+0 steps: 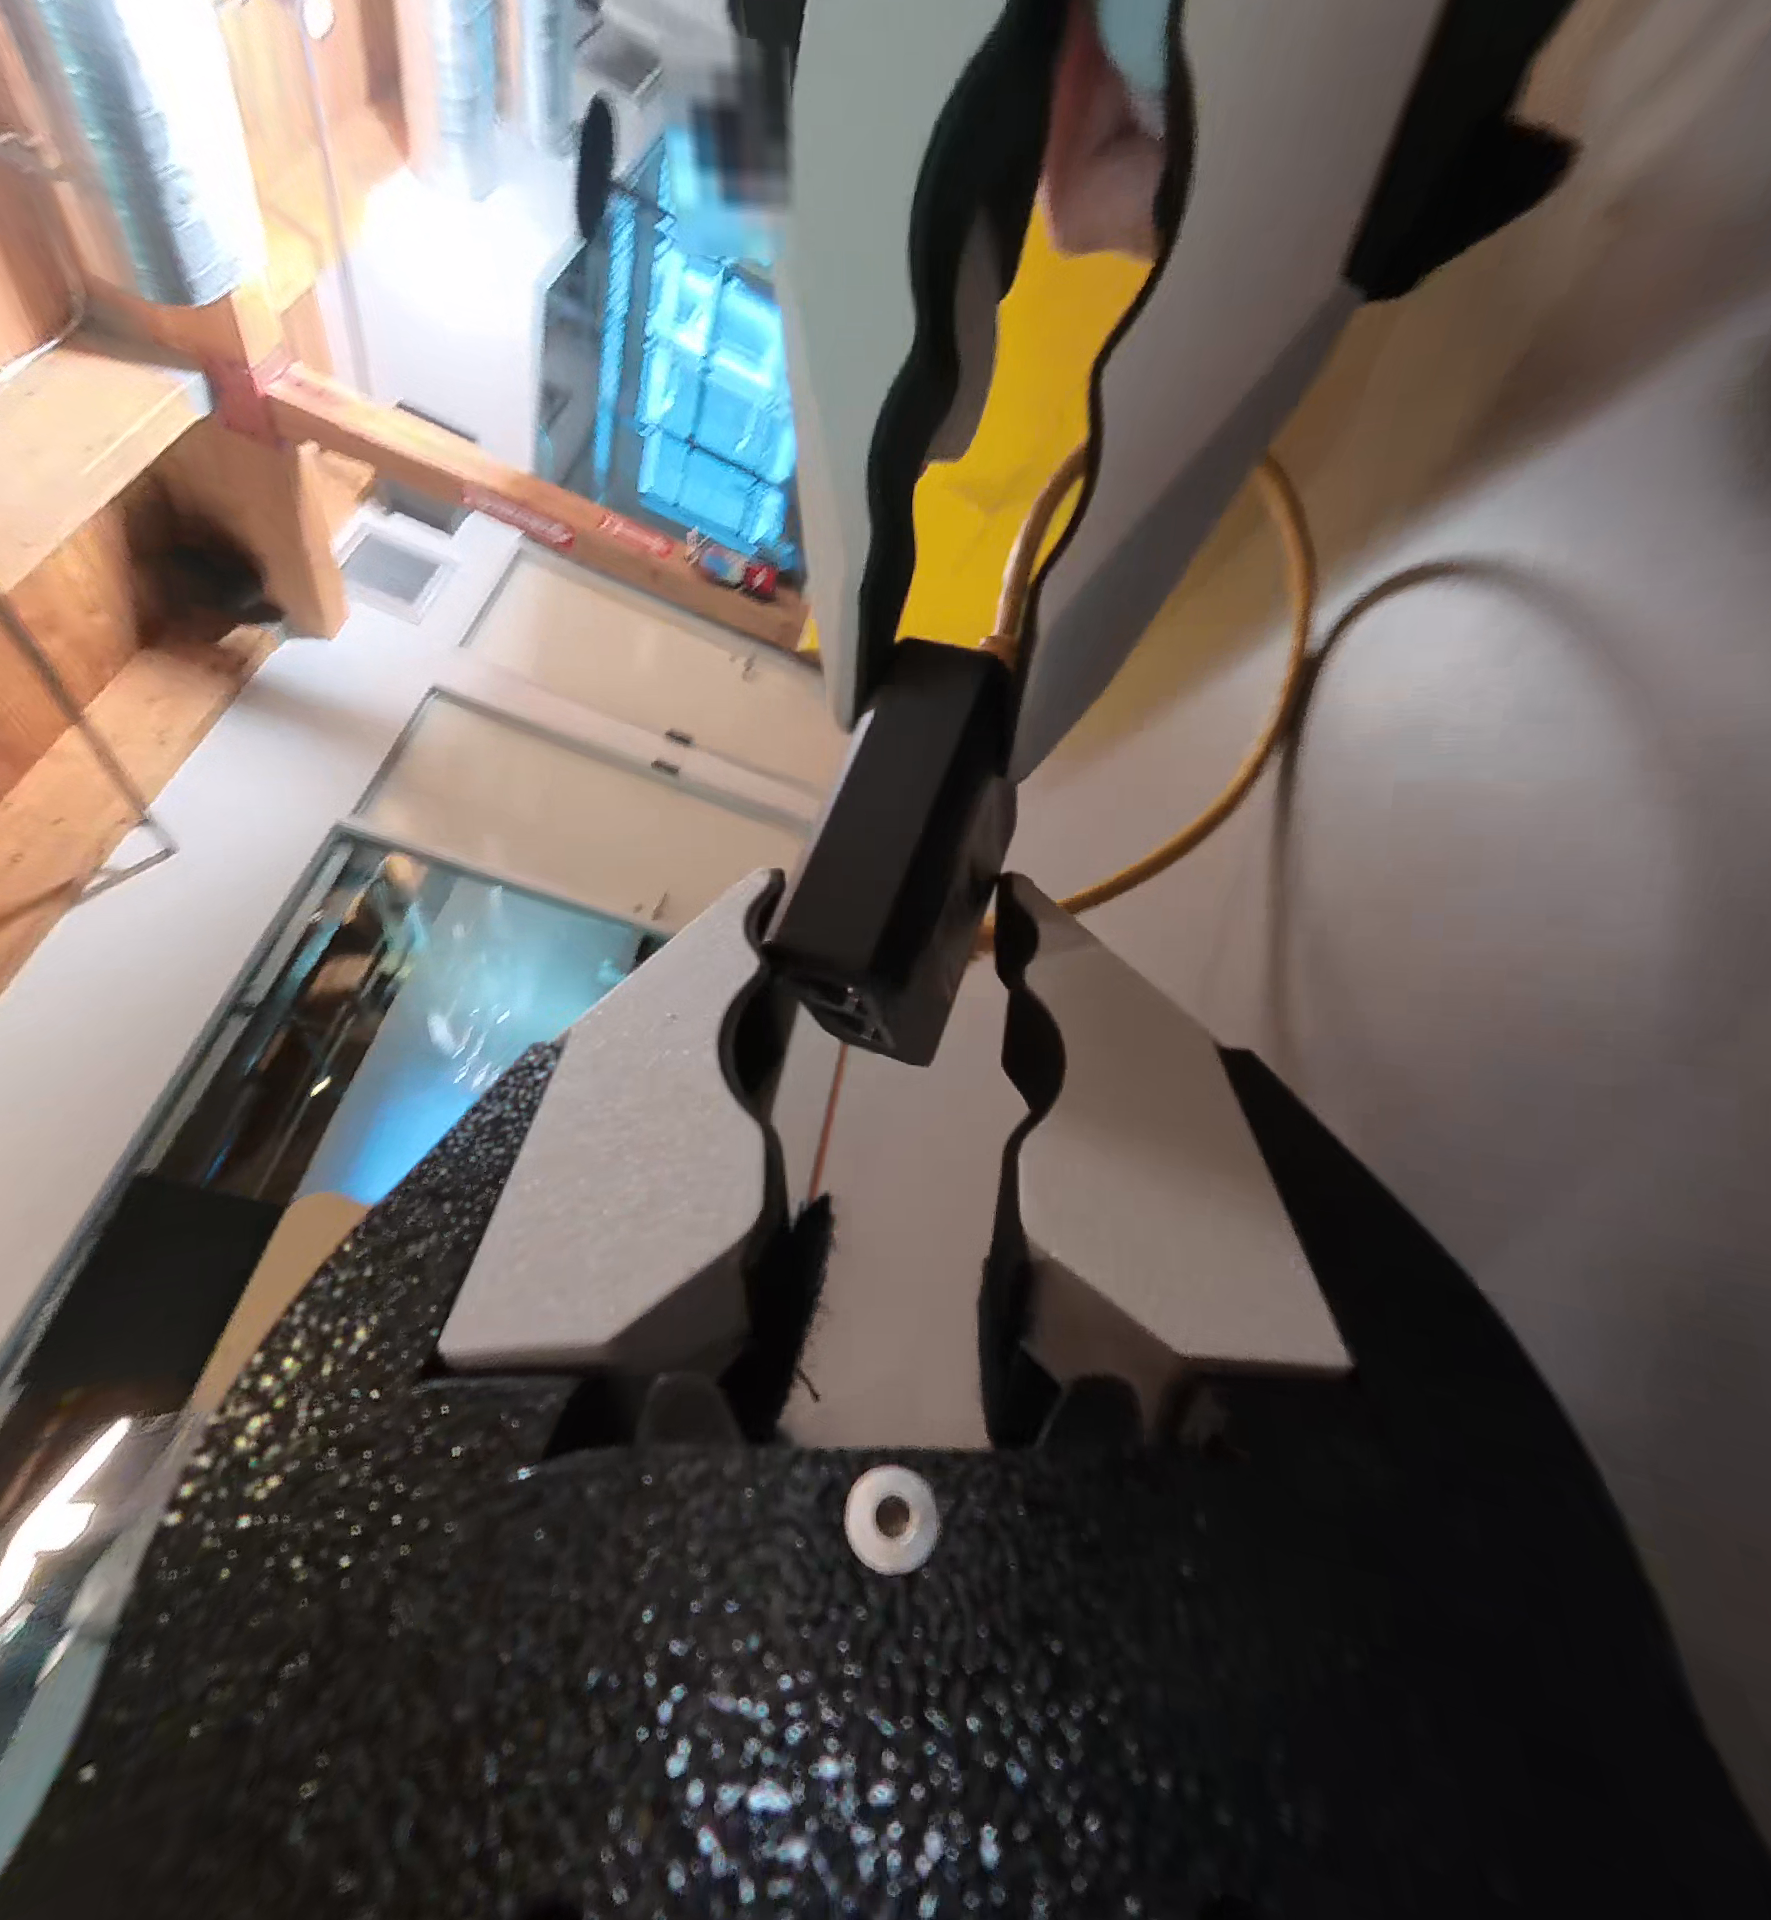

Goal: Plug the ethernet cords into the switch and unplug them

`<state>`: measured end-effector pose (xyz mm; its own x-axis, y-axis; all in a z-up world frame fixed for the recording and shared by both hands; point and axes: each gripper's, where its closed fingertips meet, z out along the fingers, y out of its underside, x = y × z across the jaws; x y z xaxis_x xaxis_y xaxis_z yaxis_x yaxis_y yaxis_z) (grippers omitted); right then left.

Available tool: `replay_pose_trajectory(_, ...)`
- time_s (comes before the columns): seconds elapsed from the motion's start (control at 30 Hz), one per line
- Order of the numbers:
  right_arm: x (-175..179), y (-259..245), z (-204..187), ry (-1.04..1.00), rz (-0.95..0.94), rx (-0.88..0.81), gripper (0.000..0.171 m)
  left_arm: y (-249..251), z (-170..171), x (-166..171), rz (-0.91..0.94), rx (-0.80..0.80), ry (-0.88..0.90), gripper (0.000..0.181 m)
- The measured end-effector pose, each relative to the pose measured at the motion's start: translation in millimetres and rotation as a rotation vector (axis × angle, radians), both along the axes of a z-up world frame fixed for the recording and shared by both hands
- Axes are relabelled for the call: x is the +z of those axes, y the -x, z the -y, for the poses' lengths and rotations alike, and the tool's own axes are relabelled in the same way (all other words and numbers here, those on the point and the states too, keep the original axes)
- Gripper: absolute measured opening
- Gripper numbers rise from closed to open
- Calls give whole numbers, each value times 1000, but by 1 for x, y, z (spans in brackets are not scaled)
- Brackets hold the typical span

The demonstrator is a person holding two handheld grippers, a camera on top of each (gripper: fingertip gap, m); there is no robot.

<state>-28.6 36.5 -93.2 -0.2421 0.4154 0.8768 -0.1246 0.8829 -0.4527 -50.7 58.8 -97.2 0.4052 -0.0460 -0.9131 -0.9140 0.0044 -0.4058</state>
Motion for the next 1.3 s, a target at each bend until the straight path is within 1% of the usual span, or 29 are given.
replay_pose_trajectory(0.03, -2, -1, 1, 14, 13, 14, 20, -2, 1, -3, 11, -25, 20, 37)
replay_pose_trajectory(0.1, -7, -4, 3, 43, 46, 45, 21, -9, 4, -12, 92, -105, 92, 39)
replay_pose_trajectory(0.17, -16, -7, 6, 85, 109, 86, 21, -17, 10, -23, 202, -185, 211, 24)
replay_pose_trajectory(0.23, -26, -8, 7, 144, 173, 100, 21, -20, 12, -38, 267, -210, 337, 22)
replay_pose_trajectory(0.3, -30, -7, 5, 187, 196, 101, 23, -20, 11, -45, 259, -201, 367, 21)
replay_pose_trajectory(0.33, -30, -7, 3, 214, 198, 98, 28, -21, 12, -46, 262, -206, 375, 21)
replay_pose_trajectory(0.43, -37, -6, -6, 267, 255, 75, 39, -28, 14, -45, 340, -256, 400, 21)
replay_pose_trajectory(0.53, -44, -9, -11, 312, 311, 82, 40, -32, 18, -49, 428, -296, 461, 21)
replay_pose_trajectory(0.6, -50, -13, -11, 353, 363, 104, 36, -35, 20, -53, 482, -322, 508, 21)
replay_pose_trajectory(0.73, -58, -17, -9, 391, 419, 124, 28, -35, 21, -60, 526, -320, 567, 21)
replay_pose_trajectory(0.8, -59, -17, -12, 396, 422, 114, 23, -36, 22, -65, 529, -314, 603, 21)
replay_pose_trajectory(0.87, -57, -19, -13, 416, 429, 117, 22, -35, 21, -68, 521, -305, 614, 21)
replay_pose_trajectory(0.97, -59, -24, -13, 469, 495, 122, 16, -35, 22, -69, 527, -301, 631, 22)
replay_pose_trajectory(1.1, -61, -26, -15, 525, 555, 110, 17, -35, 22, -70, 537, -301, 643, 21)
replay_pose_trajectory(1.3, -66, -24, -14, 474, 552, 90, 14, -35, 22, -70, 546, -303, 656, 22)
